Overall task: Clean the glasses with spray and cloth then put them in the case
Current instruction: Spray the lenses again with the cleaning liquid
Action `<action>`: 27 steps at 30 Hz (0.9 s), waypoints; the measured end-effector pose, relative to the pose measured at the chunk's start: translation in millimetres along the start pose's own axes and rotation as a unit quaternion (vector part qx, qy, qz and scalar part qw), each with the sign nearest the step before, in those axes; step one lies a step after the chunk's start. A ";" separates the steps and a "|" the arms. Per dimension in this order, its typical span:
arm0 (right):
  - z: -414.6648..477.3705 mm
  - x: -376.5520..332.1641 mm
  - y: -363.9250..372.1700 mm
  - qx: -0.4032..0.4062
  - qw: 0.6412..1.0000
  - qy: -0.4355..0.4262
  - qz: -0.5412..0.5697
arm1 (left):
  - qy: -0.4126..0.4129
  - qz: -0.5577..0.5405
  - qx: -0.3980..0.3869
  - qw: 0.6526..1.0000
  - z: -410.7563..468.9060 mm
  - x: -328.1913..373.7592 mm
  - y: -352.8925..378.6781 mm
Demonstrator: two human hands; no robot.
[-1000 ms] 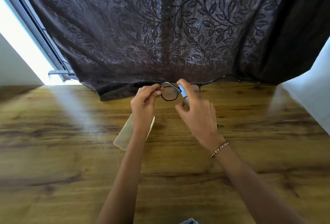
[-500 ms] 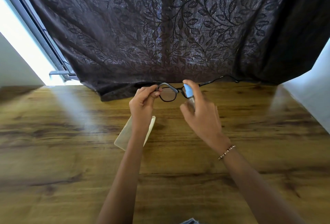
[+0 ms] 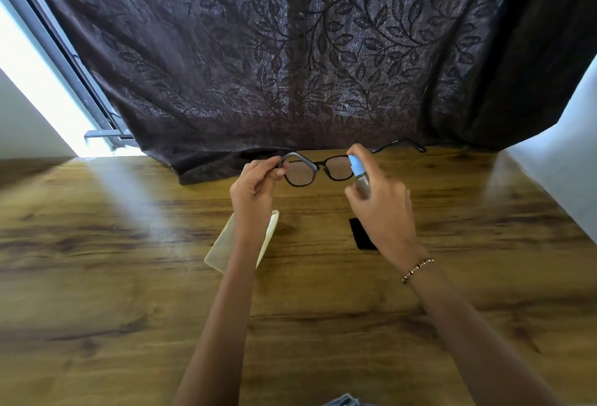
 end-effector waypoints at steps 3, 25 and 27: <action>1.9 -4.6 3.7 -0.022 0.999 -0.017 -0.035 | -0.006 -0.004 -0.002 1.000 0.2 -0.4 -0.1; -8.1 141.7 49.5 0.007 0.964 0.179 0.197 | -0.007 0.001 0.017 1.000 4.4 -11.2 -1.6; -8.2 161.2 53.6 0.013 0.957 0.210 0.197 | -0.014 -0.004 0.014 1.000 2.7 -12.0 0.2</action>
Point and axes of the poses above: each hand's wrist, its own z-axis towards the middle knuckle, its own y-axis out of the palm, x = y × z, the point moved 9 cm from there along z, towards the middle knuckle, and after that the axes turned 1 degree about -z, right-handed, at the moved point
